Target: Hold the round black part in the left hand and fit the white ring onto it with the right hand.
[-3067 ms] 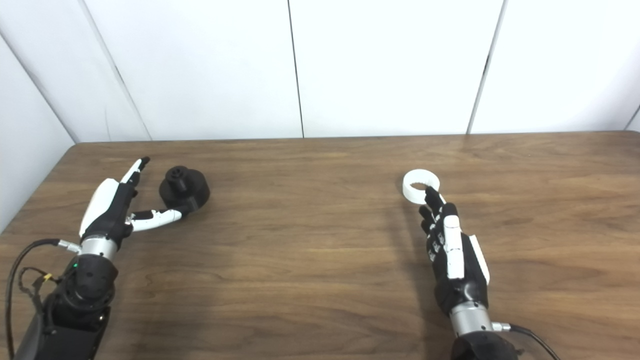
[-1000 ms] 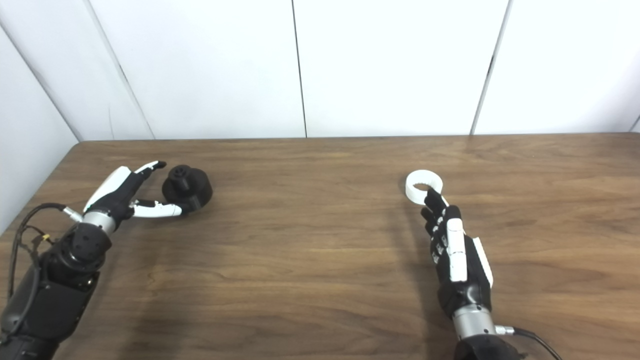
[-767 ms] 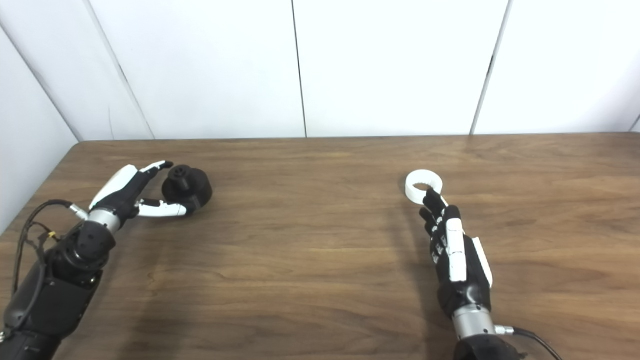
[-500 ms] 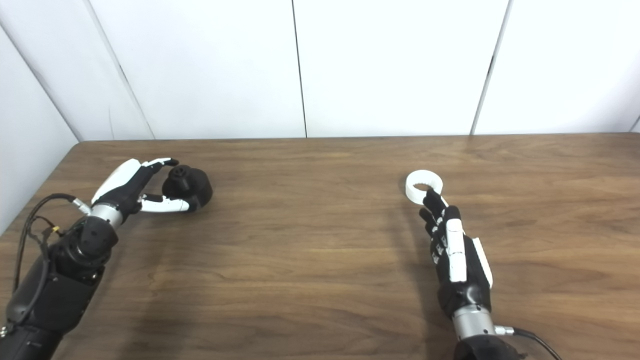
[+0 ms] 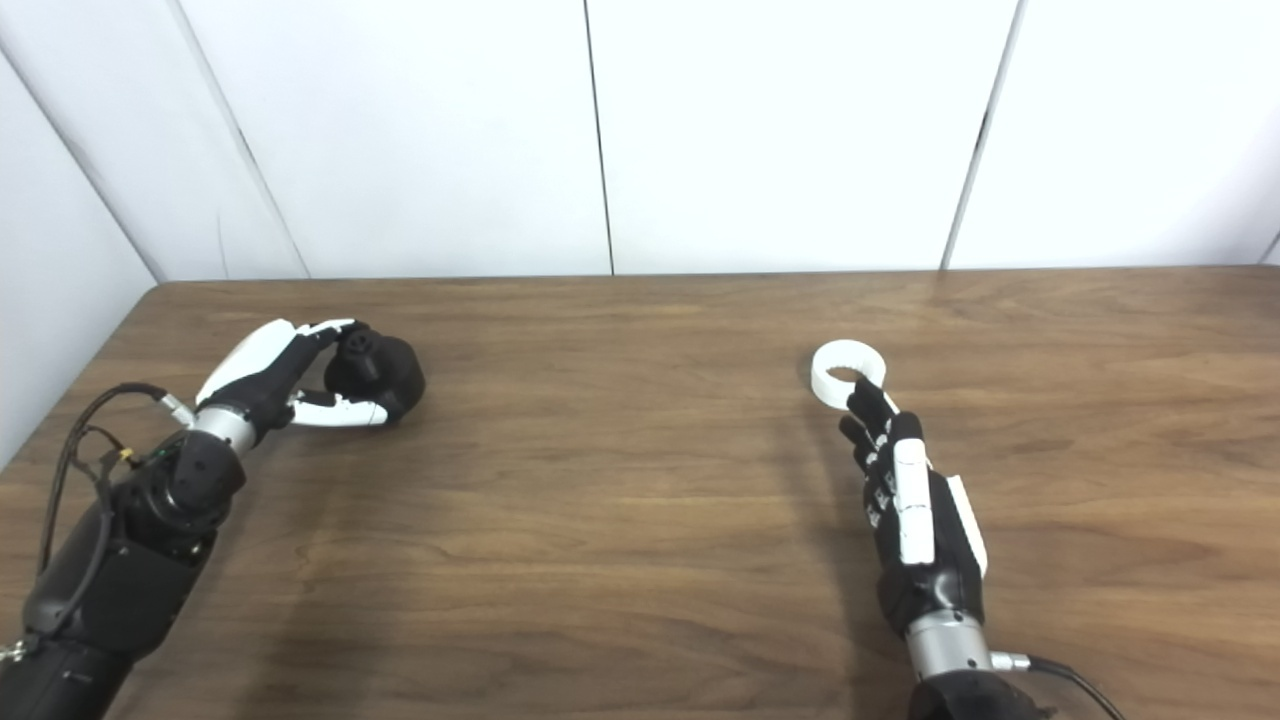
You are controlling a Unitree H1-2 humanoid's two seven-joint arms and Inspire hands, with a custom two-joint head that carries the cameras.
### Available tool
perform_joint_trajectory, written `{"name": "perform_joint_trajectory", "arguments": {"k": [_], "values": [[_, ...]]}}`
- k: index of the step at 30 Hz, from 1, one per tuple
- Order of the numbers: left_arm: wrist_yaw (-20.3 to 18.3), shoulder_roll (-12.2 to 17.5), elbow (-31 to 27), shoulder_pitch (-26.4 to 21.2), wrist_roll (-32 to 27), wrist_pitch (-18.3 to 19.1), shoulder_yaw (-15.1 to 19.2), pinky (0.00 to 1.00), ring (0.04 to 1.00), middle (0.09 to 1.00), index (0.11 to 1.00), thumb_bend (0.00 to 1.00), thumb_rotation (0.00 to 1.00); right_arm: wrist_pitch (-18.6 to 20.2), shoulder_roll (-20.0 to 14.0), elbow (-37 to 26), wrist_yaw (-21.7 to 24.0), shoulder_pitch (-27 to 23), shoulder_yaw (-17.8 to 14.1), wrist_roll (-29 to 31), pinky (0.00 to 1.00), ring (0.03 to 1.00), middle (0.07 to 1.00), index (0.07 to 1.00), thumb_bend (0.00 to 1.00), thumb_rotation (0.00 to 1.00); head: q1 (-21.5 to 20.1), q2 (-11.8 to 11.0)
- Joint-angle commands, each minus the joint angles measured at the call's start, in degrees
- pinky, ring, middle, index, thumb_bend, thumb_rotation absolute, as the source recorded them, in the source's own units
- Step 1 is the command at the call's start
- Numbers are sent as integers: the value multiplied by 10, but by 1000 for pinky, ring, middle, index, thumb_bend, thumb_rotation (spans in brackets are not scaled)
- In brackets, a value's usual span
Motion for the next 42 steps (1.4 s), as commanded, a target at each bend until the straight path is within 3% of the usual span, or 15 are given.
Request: {"name": "perform_joint_trajectory", "arguments": {"k": [1,5,10,18,31,42], "values": [[17,16,-6,-32,7,-14,6,883,991,920,871,1000,385,-29,1,-23,7,3,1,3,1000,935,930,909,568,1000,0,0],[12,12,-5,-33,8,0,7,883,997,927,876,1000,345,-27,0,-25,7,2,1,2,1000,935,931,911,562,1000,1,1],[0,12,-12,-33,18,22,-2,892,1000,950,892,1000,370,-22,-2,-30,8,1,1,4,1000,936,935,913,556,1000,2,1],[9,13,1,-34,14,4,-5,871,1000,936,871,997,365,-19,-3,-35,12,1,-2,12,1000,939,939,914,560,1000,3,2],[6,14,4,-33,27,20,-13,850,1000,941,877,1000,395,-20,-9,-38,18,3,-3,18,1000,951,943,917,572,1000,3,2],[15,13,3,-29,22,8,-11,843,995,933,804,958,351,-18,-10,-42,25,4,-7,26,1000,958,944,914,579,1000,3,5]]}}
